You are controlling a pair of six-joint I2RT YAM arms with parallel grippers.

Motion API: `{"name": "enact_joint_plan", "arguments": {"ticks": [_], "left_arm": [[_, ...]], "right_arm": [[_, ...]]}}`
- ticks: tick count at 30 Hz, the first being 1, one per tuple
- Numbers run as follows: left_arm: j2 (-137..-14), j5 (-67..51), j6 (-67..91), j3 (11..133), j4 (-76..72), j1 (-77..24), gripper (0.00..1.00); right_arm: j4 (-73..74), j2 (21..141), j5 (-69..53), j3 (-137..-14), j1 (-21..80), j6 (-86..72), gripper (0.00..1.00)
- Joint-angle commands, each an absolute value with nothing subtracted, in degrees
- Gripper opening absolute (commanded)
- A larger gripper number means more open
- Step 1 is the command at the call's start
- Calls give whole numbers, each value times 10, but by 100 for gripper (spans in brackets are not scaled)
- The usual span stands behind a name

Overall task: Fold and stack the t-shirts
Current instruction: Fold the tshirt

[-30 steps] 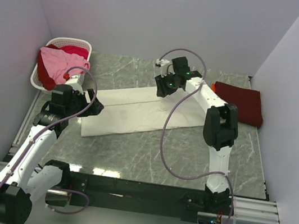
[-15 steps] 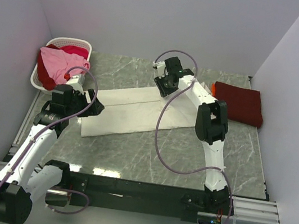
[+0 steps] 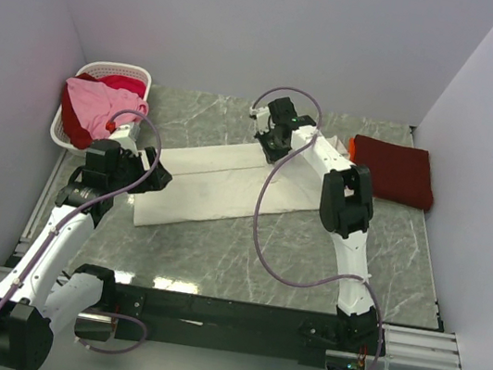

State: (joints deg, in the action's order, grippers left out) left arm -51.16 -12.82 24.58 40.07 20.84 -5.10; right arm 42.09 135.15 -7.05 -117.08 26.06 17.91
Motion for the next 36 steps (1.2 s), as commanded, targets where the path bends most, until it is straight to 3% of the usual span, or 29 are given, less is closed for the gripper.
{"name": "enact_joint_plan", "arguments": {"ticks": [1, 12, 18, 21, 26, 28, 36], "left_arm": [[-508, -140, 233, 399, 192, -51, 80], [-509, -139, 233, 399, 193, -51, 80], [-508, -141, 233, 400, 192, -51, 80], [-508, -140, 233, 399, 192, -51, 80], [-507, -141, 233, 400, 192, -51, 80], [-509, -141, 232, 400, 192, -51, 80], [-512, -149, 232, 398, 190, -51, 80]], "right_arm": [[419, 1334, -83, -1197, 264, 174, 1], [316, 1218, -118, -1095, 264, 149, 0], [306, 1219, -151, -1079, 265, 147, 0], [361, 1255, -163, -1111, 265, 158, 9], [385, 1274, -155, -1128, 257, 168, 41], [375, 1257, -159, -1121, 242, 164, 45], [365, 1256, -201, -1149, 157, 112, 44]]}}
